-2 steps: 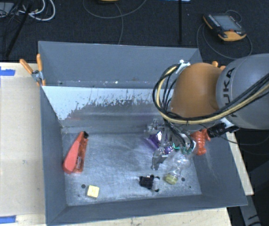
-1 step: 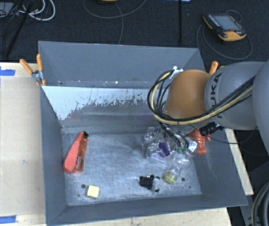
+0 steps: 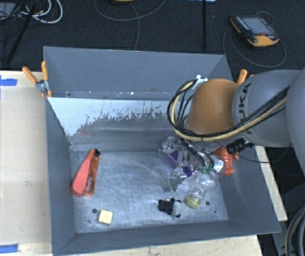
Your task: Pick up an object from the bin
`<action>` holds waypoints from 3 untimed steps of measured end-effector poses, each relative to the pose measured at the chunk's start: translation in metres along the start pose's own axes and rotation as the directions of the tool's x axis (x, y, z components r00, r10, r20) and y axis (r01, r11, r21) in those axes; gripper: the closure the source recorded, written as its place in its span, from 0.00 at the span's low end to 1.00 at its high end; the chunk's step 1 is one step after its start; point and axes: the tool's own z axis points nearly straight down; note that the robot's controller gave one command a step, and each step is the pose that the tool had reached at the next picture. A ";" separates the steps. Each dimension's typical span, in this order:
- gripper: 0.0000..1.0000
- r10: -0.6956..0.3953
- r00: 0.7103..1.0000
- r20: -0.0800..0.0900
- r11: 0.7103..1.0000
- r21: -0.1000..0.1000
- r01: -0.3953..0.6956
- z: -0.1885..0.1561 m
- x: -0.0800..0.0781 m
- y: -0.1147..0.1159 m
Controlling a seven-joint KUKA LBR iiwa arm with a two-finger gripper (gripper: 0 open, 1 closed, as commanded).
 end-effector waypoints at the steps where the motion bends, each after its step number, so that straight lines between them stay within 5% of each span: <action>1: 0.00 0.000 1.000 0.000 1.000 0.000 0.000 0.000 0.000 0.000; 2: 0.00 -0.073 0.997 -0.009 0.997 -0.004 0.073 -0.037 0.042 -0.032; 3: 1.00 -0.159 0.987 0.009 0.987 0.006 0.159 -0.011 0.016 -0.111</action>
Offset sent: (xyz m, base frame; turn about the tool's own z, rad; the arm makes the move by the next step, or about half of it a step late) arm -0.0729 -0.0788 0.0822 -0.1257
